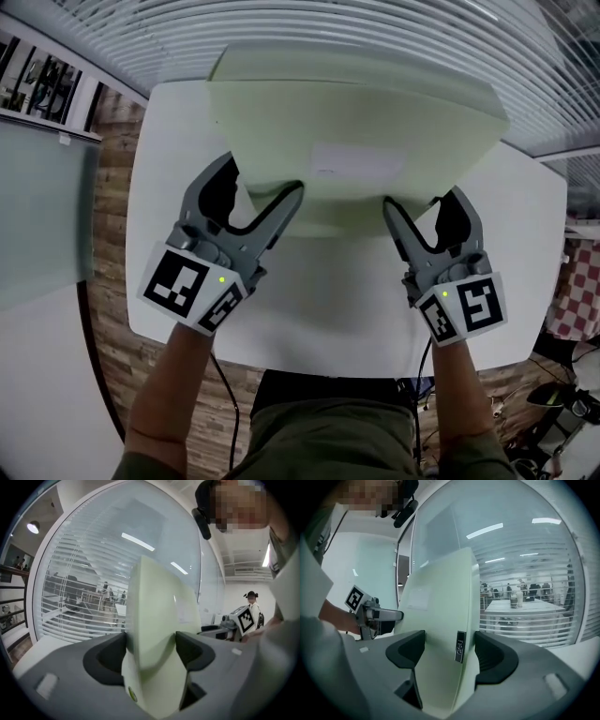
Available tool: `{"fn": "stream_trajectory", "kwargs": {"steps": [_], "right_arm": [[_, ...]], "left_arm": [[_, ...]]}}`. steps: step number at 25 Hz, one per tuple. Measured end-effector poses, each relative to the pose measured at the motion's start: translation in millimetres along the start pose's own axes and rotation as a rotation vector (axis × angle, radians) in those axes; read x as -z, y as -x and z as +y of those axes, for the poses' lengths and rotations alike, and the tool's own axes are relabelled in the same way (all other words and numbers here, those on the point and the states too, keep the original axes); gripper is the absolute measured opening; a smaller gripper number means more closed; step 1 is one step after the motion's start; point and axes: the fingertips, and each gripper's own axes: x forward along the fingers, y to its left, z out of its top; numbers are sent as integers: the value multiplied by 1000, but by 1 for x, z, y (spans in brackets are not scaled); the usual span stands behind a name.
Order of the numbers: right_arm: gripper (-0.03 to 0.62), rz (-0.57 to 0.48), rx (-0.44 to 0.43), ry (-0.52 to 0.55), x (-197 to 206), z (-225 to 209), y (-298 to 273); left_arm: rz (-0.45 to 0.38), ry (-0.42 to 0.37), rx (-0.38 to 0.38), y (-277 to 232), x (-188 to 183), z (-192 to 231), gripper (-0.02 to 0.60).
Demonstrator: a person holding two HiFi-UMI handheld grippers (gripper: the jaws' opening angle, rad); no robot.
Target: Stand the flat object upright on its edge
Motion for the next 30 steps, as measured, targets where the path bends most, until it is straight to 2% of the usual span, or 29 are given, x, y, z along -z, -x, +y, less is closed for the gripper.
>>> {"fn": "stream_trajectory", "kwargs": {"steps": [8, 15, 19, 30], "right_arm": [[336, -70, 55, 67, -10, -1, 11], [336, -94, 100, 99, -5, 1, 14], [336, -98, 116, 145, -4, 6, 15], [334, -97, 125, 182, 2, 11, 21]], "left_arm": [[-59, -85, 36, -2, -13, -9, 313], [-94, -214, 58, -2, -19, -14, 316], [-87, -179, 48, 0, -16, -18, 318], [-81, -197, 44, 6, -8, -20, 321]]}}
